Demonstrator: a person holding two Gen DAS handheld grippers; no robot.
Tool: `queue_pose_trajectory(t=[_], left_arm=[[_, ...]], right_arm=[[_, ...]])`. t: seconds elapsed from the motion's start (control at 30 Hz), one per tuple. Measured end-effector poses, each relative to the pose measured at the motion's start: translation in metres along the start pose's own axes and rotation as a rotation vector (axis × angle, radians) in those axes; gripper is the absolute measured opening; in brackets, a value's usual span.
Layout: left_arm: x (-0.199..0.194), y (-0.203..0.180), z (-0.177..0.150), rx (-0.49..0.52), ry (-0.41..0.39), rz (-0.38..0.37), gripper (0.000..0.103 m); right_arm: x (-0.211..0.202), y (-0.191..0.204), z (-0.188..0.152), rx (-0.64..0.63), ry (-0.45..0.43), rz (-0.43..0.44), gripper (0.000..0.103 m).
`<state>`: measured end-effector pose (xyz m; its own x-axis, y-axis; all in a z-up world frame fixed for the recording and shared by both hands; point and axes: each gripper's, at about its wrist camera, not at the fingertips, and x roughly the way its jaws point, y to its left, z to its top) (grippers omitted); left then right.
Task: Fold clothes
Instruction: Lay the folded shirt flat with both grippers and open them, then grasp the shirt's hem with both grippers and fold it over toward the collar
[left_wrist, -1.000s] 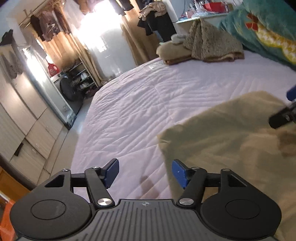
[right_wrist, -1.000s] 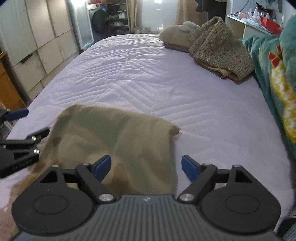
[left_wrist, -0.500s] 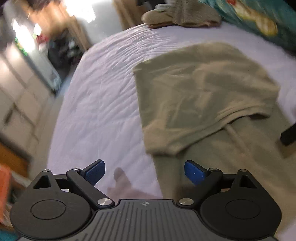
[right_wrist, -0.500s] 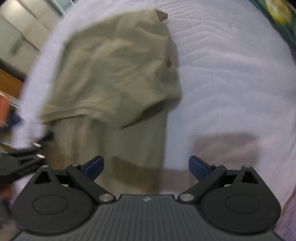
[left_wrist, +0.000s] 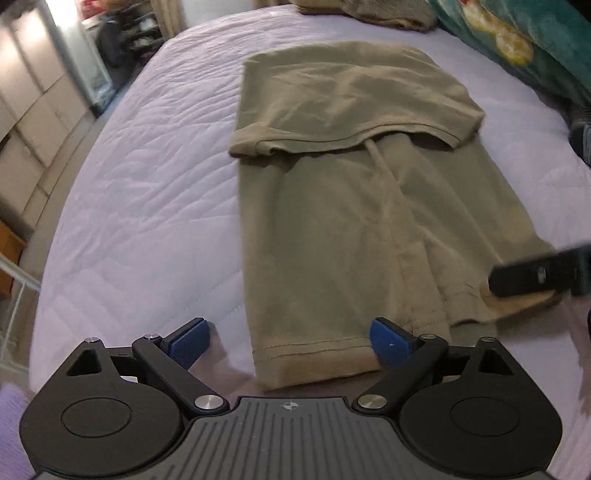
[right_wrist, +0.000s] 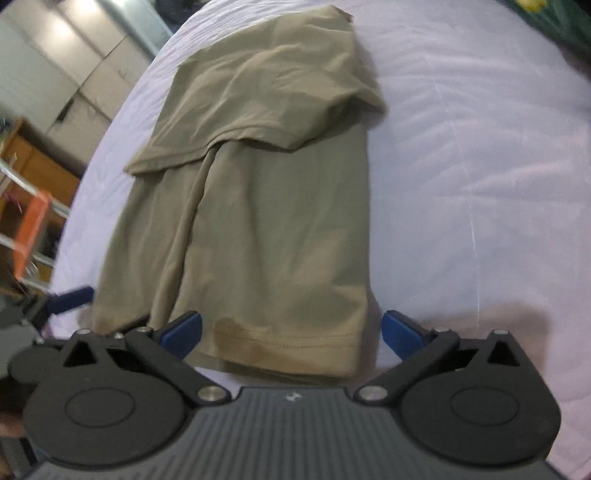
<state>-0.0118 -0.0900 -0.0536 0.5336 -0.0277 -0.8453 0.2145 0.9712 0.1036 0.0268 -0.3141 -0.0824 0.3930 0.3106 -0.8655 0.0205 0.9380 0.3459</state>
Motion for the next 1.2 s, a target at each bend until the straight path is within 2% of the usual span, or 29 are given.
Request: queue_pose_trajectory(t=[0.1, 0.23, 0.3, 0.5, 0.67, 0.73, 0.87, 1.0, 1.2], left_arm=[[0.003, 0.005, 0.001, -0.024, 0.011, -0.019, 0.099], [0.001, 0.007, 0.0, -0.032, -0.014, -0.044, 0.096], [0.005, 0.004, 0.0, -0.016, -0.021, -0.042, 0.096], [0.013, 0.0, 0.002, -0.009, -0.031, -0.043, 0.103], [0.014, 0.002, -0.002, -0.015, -0.047, -0.048, 0.103], [0.014, 0.002, -0.003, -0.015, -0.055, -0.05, 0.103], [0.012, 0.004, -0.009, -0.008, -0.087, -0.062, 0.103], [0.008, 0.01, -0.009, 0.002, -0.084, -0.101, 0.103], [0.005, 0.026, -0.003, -0.113, -0.064, -0.181, 0.103]], right_arm=[[0.001, 0.004, 0.0, -0.016, -0.008, -0.013, 0.103], [-0.001, -0.004, 0.003, 0.07, -0.004, 0.028, 0.103], [0.0, -0.003, 0.002, 0.068, 0.001, 0.025, 0.103], [0.008, 0.014, -0.002, -0.023, -0.016, -0.062, 0.103], [0.013, 0.028, -0.008, -0.114, -0.012, -0.136, 0.103], [0.012, 0.029, -0.008, -0.111, -0.014, -0.139, 0.103], [0.006, 0.022, -0.006, -0.047, -0.012, -0.083, 0.103], [-0.001, 0.011, -0.004, 0.065, 0.003, 0.032, 0.103], [-0.001, -0.006, -0.003, 0.17, -0.009, 0.123, 0.103]])
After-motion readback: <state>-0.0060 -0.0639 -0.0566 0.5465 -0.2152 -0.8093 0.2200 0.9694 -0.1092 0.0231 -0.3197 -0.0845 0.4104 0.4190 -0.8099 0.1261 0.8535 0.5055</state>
